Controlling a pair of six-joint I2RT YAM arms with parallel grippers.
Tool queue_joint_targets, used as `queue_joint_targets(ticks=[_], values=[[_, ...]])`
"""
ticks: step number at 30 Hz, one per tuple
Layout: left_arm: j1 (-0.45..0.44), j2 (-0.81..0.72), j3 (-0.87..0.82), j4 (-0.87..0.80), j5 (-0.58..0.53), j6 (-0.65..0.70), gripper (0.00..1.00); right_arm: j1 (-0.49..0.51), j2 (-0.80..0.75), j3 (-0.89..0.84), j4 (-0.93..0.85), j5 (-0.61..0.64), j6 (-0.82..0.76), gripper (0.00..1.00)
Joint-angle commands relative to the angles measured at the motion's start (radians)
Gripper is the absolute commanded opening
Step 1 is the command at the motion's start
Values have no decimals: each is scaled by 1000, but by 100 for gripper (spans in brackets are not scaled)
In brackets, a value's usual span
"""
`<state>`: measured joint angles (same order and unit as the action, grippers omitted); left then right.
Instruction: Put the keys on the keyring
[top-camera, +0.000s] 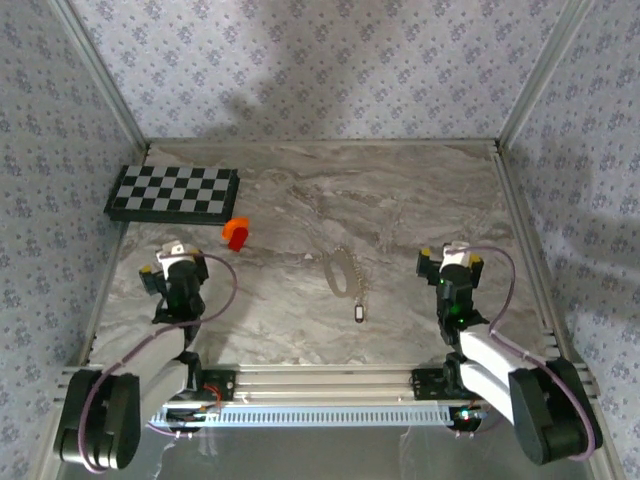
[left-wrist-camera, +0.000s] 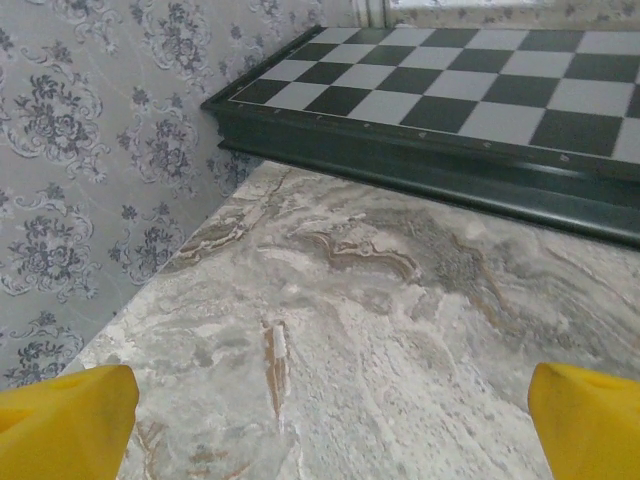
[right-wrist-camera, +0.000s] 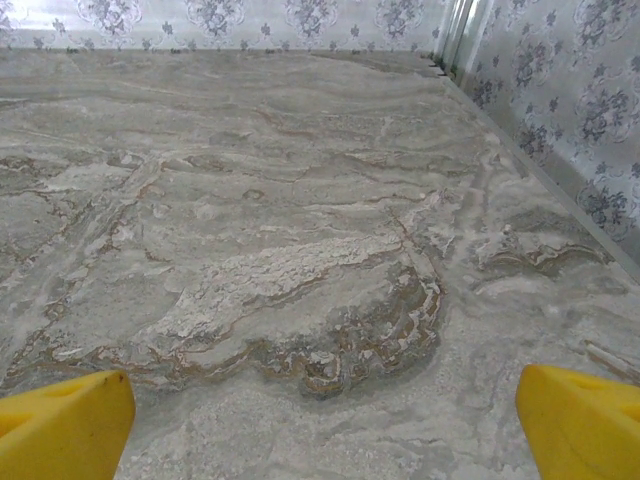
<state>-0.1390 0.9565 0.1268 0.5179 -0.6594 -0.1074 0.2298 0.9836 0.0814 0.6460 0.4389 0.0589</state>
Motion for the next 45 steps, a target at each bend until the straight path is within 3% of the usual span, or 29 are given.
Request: queue_joint_targets(ticks=[1, 9, 18, 20, 25, 28, 32, 34, 37, 45], values=[[26, 65, 43, 141, 40, -35, 99, -14, 70, 41, 130, -14, -28, 100], [39, 244, 98, 279, 50, -15, 100, -19, 254, 70, 329, -19, -84, 100], [46, 477, 165, 458, 55, 11, 100, -26, 344, 125, 353, 30, -136, 100], [49, 458, 192, 365, 78, -5, 100, -41, 390, 124, 406, 37, -135, 100], [72, 470, 196, 376, 157, 3, 100, -45, 564, 129, 634, 73, -215, 100], [79, 475, 212, 345, 173, 0, 100, -66, 501, 152, 466, 36, -122, 100], [102, 483, 244, 291, 231, -7, 100, -168, 506, 211, 323, -146, -76, 100], [118, 491, 257, 275, 274, -10, 100, -170, 586, 229, 420, -114, -104, 100], [131, 494, 265, 256, 301, -17, 100, -171, 547, 256, 272, -115, -35, 100], [134, 548, 295, 252, 410, 23, 100, -218, 557, 274, 265, -150, -45, 100]])
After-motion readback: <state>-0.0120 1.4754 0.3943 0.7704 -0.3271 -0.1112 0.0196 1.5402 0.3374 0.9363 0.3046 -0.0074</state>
